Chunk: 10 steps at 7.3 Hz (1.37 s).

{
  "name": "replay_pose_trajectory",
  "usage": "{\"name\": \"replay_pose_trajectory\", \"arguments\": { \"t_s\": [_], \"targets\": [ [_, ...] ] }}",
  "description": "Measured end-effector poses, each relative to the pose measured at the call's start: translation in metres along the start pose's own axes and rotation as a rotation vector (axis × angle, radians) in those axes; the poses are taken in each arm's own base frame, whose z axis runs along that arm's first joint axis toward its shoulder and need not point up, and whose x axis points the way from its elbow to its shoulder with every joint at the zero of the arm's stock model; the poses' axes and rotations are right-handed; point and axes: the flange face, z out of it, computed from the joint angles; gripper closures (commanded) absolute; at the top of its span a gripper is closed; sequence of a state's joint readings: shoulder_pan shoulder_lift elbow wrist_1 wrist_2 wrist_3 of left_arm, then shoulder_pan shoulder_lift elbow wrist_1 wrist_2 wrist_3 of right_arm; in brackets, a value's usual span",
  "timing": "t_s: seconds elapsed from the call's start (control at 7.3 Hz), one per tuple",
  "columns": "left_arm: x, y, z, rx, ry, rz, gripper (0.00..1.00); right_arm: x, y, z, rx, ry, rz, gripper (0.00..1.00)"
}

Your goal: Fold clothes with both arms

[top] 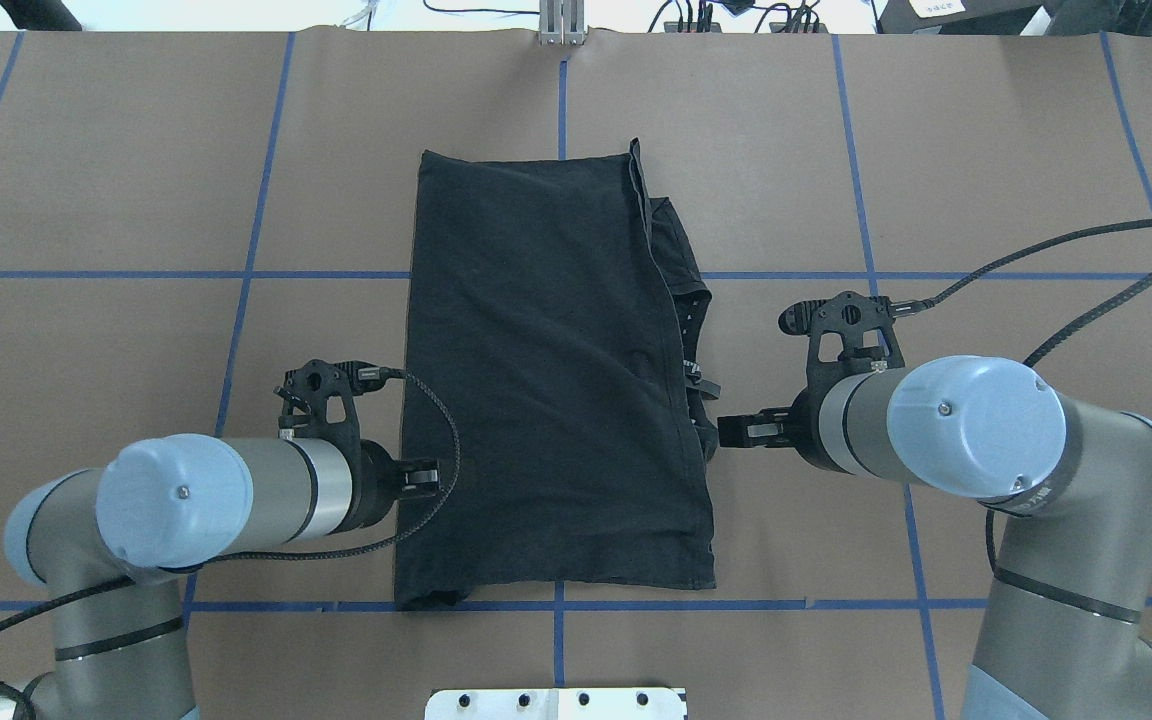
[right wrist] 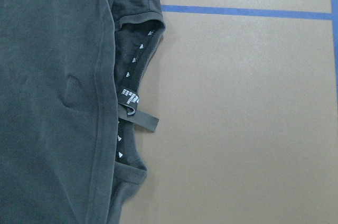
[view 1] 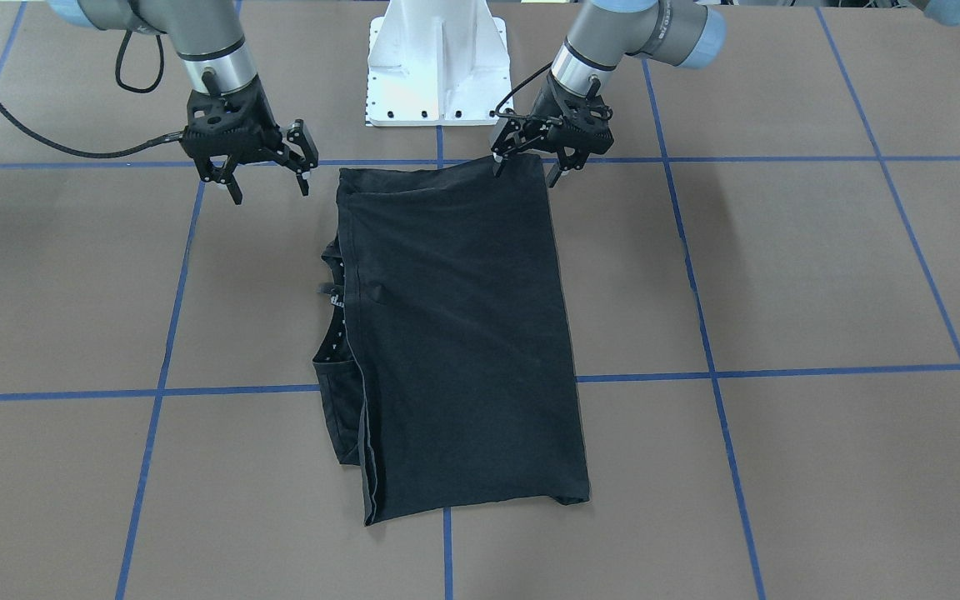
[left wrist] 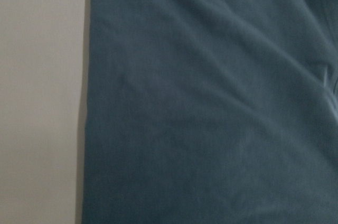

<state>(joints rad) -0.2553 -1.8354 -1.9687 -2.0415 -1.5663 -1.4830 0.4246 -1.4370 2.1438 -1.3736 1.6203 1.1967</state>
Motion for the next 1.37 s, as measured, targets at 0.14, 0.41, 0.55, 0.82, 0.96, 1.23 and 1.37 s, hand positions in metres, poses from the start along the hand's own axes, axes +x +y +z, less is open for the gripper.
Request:
{"name": "replay_pose_trajectory", "arguments": {
  "t_s": [0.14,0.41,0.55,0.82,0.96,1.23,1.37],
  "targets": [
    [-0.012,0.008,0.004,-0.005,-0.026,-0.004,0.00,0.008,0.003,0.002,0.006,-0.013,-0.001,0.00],
    [-0.024,0.020,0.011,-0.020,-0.054,-0.002,0.03,0.012,0.005,0.003,0.014,-0.017,-0.001,0.00],
    [-0.026,0.027,0.013,-0.030,-0.059,0.001,0.07,0.012,0.005,0.004,0.015,-0.016,0.000,0.00],
    [-0.024,0.042,0.017,-0.054,-0.061,-0.005,0.14,0.013,0.005,0.005,0.016,-0.014,0.000,0.00],
    [-0.023,0.050,0.019,-0.067,-0.061,-0.016,0.20,0.013,0.005,0.005,0.016,-0.014,0.000,0.00],
    [-0.022,0.059,0.021,-0.080,-0.063,-0.029,0.33,0.010,0.004,0.005,0.017,-0.019,0.000,0.00],
    [-0.023,0.060,0.021,-0.081,-0.064,-0.033,0.34,0.010,0.004,0.005,0.017,-0.020,-0.001,0.00]
  ]
}}
